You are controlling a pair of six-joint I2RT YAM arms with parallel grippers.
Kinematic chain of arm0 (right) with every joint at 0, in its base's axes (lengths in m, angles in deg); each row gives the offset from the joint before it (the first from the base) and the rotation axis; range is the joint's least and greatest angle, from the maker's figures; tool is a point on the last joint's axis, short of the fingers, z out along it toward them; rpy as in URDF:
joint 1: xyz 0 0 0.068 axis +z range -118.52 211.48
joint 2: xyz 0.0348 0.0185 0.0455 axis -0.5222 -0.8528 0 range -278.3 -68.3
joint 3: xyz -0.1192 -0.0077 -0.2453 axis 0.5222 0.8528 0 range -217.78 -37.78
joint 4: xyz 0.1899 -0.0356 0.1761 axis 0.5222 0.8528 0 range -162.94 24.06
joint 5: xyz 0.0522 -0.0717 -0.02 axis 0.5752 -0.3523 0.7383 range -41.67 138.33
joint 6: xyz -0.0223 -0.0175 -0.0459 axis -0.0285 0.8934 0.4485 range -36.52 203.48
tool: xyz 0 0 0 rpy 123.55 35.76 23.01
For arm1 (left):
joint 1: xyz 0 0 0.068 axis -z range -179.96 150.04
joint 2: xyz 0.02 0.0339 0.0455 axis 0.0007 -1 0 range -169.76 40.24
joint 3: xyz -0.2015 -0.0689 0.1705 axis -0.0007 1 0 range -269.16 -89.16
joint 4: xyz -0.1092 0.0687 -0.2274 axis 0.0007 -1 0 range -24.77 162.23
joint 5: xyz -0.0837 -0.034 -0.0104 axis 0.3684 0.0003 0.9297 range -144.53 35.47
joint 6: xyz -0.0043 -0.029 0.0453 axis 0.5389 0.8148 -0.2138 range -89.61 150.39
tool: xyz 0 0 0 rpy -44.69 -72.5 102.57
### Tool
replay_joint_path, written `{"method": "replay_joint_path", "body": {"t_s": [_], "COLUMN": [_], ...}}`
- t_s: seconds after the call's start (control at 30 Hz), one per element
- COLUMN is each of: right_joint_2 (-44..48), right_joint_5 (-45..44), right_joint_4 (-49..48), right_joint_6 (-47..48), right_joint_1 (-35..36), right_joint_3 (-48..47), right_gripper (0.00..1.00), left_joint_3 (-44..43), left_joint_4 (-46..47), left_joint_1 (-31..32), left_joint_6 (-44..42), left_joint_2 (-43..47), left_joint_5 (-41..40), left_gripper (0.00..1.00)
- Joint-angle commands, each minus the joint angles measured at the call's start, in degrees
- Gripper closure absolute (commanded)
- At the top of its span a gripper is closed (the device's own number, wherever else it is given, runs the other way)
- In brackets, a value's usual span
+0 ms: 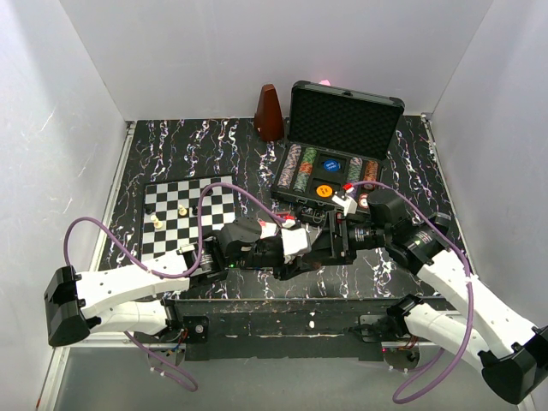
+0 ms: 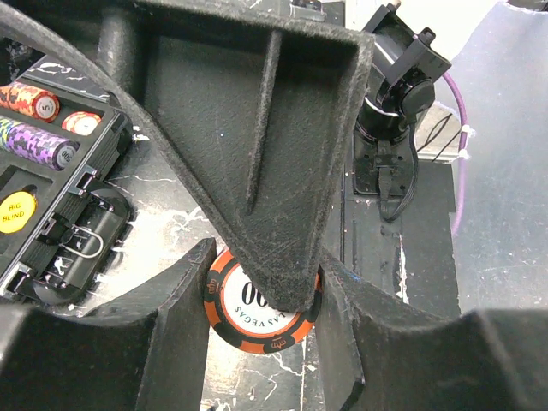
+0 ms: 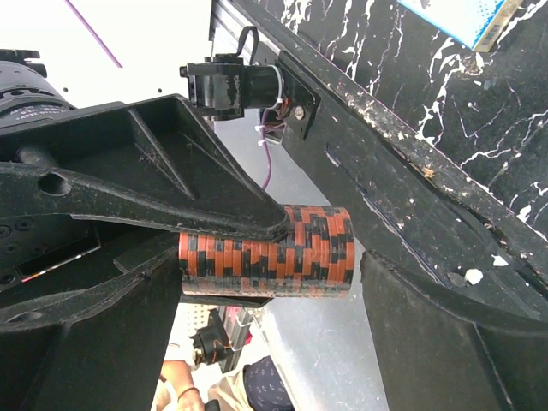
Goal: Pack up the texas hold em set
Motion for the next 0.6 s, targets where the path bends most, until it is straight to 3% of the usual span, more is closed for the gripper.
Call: {"method": "replay_joint_path", "body": {"t_s": [0.0, 0.27, 0.3, 0.37, 0.4, 0.43, 0.47, 0.57], "right_joint_2": [0.37, 0.37, 0.28, -0.07, -0.25, -0.68, -0.95, -1.65], "right_joint_5": [1.57, 1.84, 1.31, 0.70, -0.26, -1.41, -2.90, -9.13], "right_joint_4": [-4.30, -2.03, -0.62, 1.75, 3.07, 4.73, 6.49, 11.41], "right_joint_6": [-1.16, 0.76, 1.73, 3.40, 4.45, 5.16, 5.86, 9.72], "right_joint_1": [0.70, 0.79, 0.79, 0.79, 0.79, 0.79, 0.79, 0.44], "right_joint_3": [-0.18, -2.02, -3.07, -5.09, -6.24, -7.47, -8.61, -12.04], "right_gripper": [0.13, 0.47, 0.52, 0.67, 0.79, 0.91, 0.99, 0.99], "left_joint_3": [-0.57, -1.10, -1.45, -1.80, -1.98, -2.15, -2.24, -2.68], "left_joint_4": [4.53, 2.60, 2.25, 0.59, 0.22, -0.04, -0.22, -1.71], "left_joint_1": [-0.14, -0.14, -0.14, -0.14, -0.14, -0.14, -0.14, -0.14], "left_joint_6": [-0.56, -1.00, -1.00, -0.92, -0.65, -0.48, -0.30, -0.39], "left_joint_2": [1.52, 1.08, 0.91, 0.47, 0.29, 0.20, 0.20, 0.38], "left_joint_5": [-0.34, -2.10, -2.54, -3.33, -3.86, -4.38, -4.56, -4.83], "left_gripper": [1.00, 0.97, 0.87, 0.37, 0.18, 0.06, 0.02, 0.02]}}
